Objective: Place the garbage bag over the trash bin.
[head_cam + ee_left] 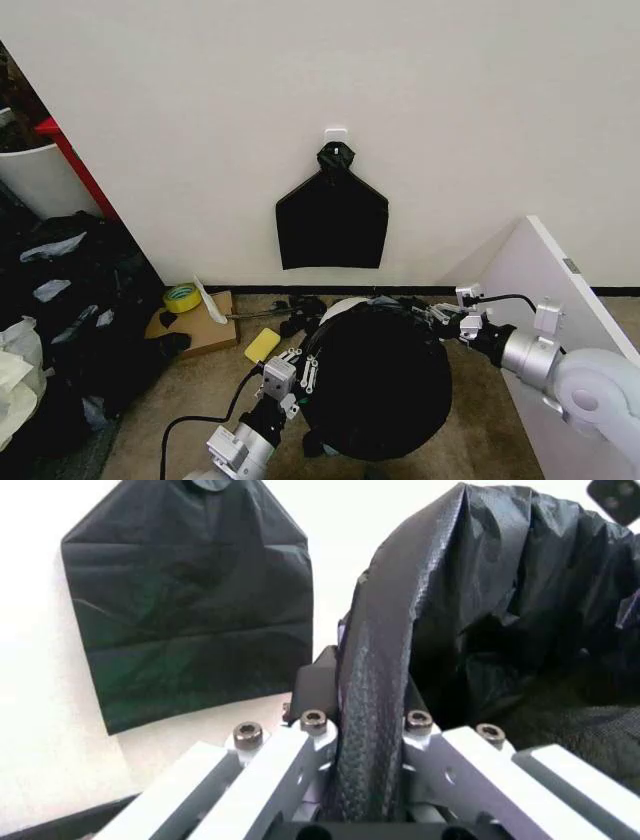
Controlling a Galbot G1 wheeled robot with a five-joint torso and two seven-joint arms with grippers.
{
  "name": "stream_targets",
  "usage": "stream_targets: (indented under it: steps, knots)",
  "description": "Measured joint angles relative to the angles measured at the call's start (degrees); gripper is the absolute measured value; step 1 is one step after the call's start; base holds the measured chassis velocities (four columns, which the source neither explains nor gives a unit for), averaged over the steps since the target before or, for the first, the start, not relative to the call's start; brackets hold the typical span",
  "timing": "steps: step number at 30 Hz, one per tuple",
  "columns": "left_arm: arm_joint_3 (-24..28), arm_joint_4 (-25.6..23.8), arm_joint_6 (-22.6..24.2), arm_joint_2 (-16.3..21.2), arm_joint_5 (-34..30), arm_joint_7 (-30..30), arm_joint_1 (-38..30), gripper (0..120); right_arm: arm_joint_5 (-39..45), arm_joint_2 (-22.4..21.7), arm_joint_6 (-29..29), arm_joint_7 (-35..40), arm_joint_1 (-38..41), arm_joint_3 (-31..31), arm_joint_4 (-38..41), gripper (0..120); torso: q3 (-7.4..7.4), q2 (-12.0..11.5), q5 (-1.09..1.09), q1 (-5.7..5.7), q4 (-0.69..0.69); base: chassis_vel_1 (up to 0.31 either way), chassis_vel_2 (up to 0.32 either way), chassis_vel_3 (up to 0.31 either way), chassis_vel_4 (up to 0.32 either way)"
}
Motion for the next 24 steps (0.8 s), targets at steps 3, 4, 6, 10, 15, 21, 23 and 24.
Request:
stream_targets:
  steps: [3,4,6,10,15,21,23,24]
  knots:
    - [0.12,0.23,-0.18,-0.01,0.09,0.20,-0.10,4,-0.19,-0.39,-0.04,-0.27,1.00,-0.55,-0.84,0,0.00,0.00,0.00,0.00,0.00,0.000,0.000,0.000,0.000]
    - [0.13,0.27,-0.22,-0.02,0.14,0.23,-0.13,4,-0.19,-0.53,-0.04,-0.35,1.24,-0.59,-1.04,0,0.00,0.00,0.00,0.00,0.00,0.000,0.000,0.000,0.000]
    - [0.12,0.34,-0.31,-0.01,0.21,0.28,-0.16,4,0.10,-0.72,-0.02,-0.46,1.47,-0.48,-1.32,0,0.00,0.00,0.00,0.00,0.00,0.000,0.000,0.000,0.000]
    - [-0.47,1.05,-0.92,0.03,0.30,0.30,-0.23,4,5.64,-0.87,0.80,-3.01,0.27,3.29,-2.25,4,0.00,0.00,0.00,0.00,-0.01,0.000,0.000,0.000,0.000]
    - [-0.43,1.38,-1.07,-0.18,0.23,0.34,-0.67,4,13.90,-0.94,1.41,-6.98,-0.83,7.22,-2.96,20,0.00,0.00,0.00,0.00,0.00,0.000,0.000,0.000,0.000]
    - [-0.76,1.45,-1.19,-0.17,-0.01,0.36,-0.58,4,16.97,-1.81,1.03,-12.30,-2.59,10.30,-3.93,43,0.00,0.00,-0.01,0.00,-0.01,0.000,0.000,0.000,0.000]
    - [-1.19,1.35,-1.39,-0.27,0.05,0.38,-0.05,4,15.96,-2.24,0.74,-14.42,-3.09,9.83,-4.00,52,0.00,0.00,-0.01,0.00,0.00,0.000,0.000,0.000,0.000]
    - [-1.19,1.35,-1.39,-0.27,0.05,0.38,-0.05,4,15.96,-2.24,0.74,-14.42,-3.09,9.83,-4.00,52,0.00,0.00,-0.01,0.00,0.00,0.000,0.000,0.000,0.000]
